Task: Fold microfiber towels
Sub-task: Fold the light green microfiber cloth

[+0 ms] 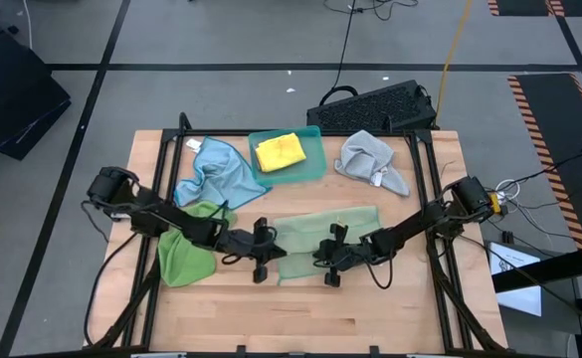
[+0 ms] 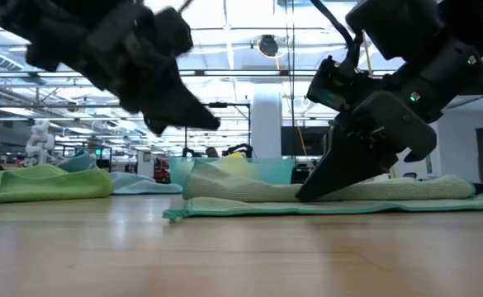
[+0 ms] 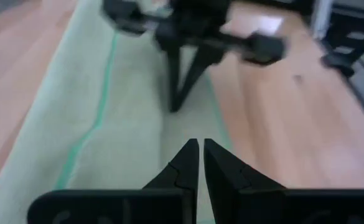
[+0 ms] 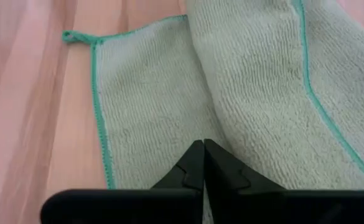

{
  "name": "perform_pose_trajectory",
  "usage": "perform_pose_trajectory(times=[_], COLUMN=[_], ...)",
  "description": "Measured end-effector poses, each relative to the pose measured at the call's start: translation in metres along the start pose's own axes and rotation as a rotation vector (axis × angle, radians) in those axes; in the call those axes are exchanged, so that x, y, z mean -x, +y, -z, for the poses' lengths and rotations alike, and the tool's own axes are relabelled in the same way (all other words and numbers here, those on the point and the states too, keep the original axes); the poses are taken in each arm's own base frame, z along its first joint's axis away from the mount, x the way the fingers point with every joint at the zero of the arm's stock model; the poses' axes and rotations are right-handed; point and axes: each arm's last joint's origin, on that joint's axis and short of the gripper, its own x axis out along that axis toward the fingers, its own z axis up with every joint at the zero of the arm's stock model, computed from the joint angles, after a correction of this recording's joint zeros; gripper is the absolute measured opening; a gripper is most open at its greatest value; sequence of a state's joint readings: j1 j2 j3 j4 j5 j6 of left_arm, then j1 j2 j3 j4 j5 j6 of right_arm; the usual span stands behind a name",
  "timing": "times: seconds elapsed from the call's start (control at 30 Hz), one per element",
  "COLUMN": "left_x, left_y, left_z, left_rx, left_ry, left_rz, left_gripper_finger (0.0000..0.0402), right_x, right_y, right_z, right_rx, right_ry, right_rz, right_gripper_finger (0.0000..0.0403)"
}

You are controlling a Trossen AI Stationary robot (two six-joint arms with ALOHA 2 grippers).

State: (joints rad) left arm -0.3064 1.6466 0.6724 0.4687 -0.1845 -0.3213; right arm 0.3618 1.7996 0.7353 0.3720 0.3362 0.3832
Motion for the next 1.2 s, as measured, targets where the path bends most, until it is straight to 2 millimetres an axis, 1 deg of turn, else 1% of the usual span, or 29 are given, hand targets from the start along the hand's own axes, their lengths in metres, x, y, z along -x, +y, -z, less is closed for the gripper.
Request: perform_pose_trajectory(times=[0.03, 0.13, 0.3, 0.33, 0.4, 0.47, 0.57, 0.67, 0.73, 0.8, 0.9, 1.03, 1.13, 1.2], left_x=[0.001, 0.004, 0.009, 0.011, 0.017, 0.024, 0.031, 0.029, 0.021, 0.013, 0.001, -0.010, -0.011, -0.011], left_y=[-0.003, -0.008, -0.002, -0.002, -0.004, 0.000, 0.014, 0.028, 0.037, 0.045, 0.049, 0.042, 0.033, 0.028], left_z=[0.001, 0.012, 0.021, 0.019, 0.007, 0.001, -0.003, -0.002, 0.001, 0.009, 0.016, 0.016, 0.012, 0.012], left_rx=[-0.009, -0.051, -0.007, 0.008, 0.046, 0.056, 0.066, 0.080, 0.092, 0.097, 0.101, 0.070, 0.030, 0.000], left_ry=[0.002, 0.069, 0.135, 0.121, 0.062, 0.059, 0.052, 0.065, 0.092, 0.144, 0.163, 0.117, 0.077, 0.083], left_rz=[-0.005, -0.068, -0.229, -0.248, -0.234, -0.249, -0.382, -0.474, -0.477, -0.480, -0.428, -0.299, -0.231, -0.189], left_gripper_finger=[0.0026, 0.0026, 0.0026, 0.0026, 0.0026, 0.0026, 0.0026, 0.0026, 0.0026, 0.0026, 0.0026, 0.0026, 0.0026, 0.0026], right_x=[0.000, 0.001, 0.012, 0.015, 0.023, 0.031, 0.042, 0.049, 0.051, 0.053, 0.053, 0.053, 0.055, 0.056], right_y=[0.000, 0.002, 0.012, 0.014, 0.017, 0.018, 0.013, 0.007, 0.007, 0.005, 0.006, 0.007, 0.010, 0.014], right_z=[0.000, 0.000, -0.002, -0.003, -0.007, -0.011, -0.017, -0.021, -0.025, -0.026, -0.027, -0.026, -0.024, -0.023], right_rx=[0.001, 0.007, 0.043, 0.053, 0.072, 0.086, 0.095, 0.101, 0.102, 0.104, 0.084, 0.042, 0.031, 0.031], right_ry=[0.001, 0.004, -0.003, -0.009, -0.016, -0.026, -0.039, -0.067, -0.104, -0.120, -0.131, -0.129, -0.130, -0.129], right_rz=[0.000, -0.021, -0.079, -0.093, -0.108, -0.109, -0.034, 0.057, 0.096, 0.133, 0.136, 0.129, 0.116, 0.105], right_gripper_finger=[0.0002, 0.0002, 0.0002, 0.0002, 0.0002, 0.0002, 0.0002, 0.0002, 0.0002, 0.0002, 0.0002, 0.0002, 0.0002, 0.0002])
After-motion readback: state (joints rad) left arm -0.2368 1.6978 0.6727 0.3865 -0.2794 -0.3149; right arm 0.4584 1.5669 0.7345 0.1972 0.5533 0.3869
